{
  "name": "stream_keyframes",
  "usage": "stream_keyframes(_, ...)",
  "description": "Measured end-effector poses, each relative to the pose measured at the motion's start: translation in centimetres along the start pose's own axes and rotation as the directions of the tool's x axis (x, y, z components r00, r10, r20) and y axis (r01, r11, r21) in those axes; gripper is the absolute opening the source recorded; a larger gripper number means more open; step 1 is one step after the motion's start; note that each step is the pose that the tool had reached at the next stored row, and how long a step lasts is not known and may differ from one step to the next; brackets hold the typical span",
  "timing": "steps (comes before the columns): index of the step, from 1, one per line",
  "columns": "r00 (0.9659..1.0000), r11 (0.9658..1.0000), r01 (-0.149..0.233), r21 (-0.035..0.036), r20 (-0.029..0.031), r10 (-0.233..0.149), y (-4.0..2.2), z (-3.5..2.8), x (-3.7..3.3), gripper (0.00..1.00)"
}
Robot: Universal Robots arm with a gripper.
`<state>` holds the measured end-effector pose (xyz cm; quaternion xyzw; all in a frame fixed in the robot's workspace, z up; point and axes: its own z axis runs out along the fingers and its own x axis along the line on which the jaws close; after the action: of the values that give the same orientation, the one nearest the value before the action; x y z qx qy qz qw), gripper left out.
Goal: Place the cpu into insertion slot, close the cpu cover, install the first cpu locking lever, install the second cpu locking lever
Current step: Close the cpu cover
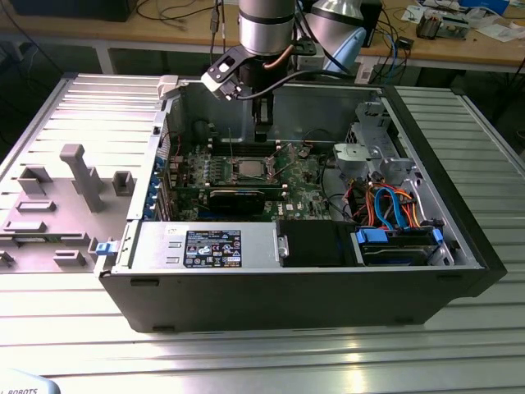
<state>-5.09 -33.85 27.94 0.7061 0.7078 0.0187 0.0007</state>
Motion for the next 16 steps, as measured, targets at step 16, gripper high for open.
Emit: stream_keyframes(16, 1.0000, 1.0000, 0.000, 0.0004, 0.0000, 0.000, 0.32, 0.01, 0.00, 0.11)
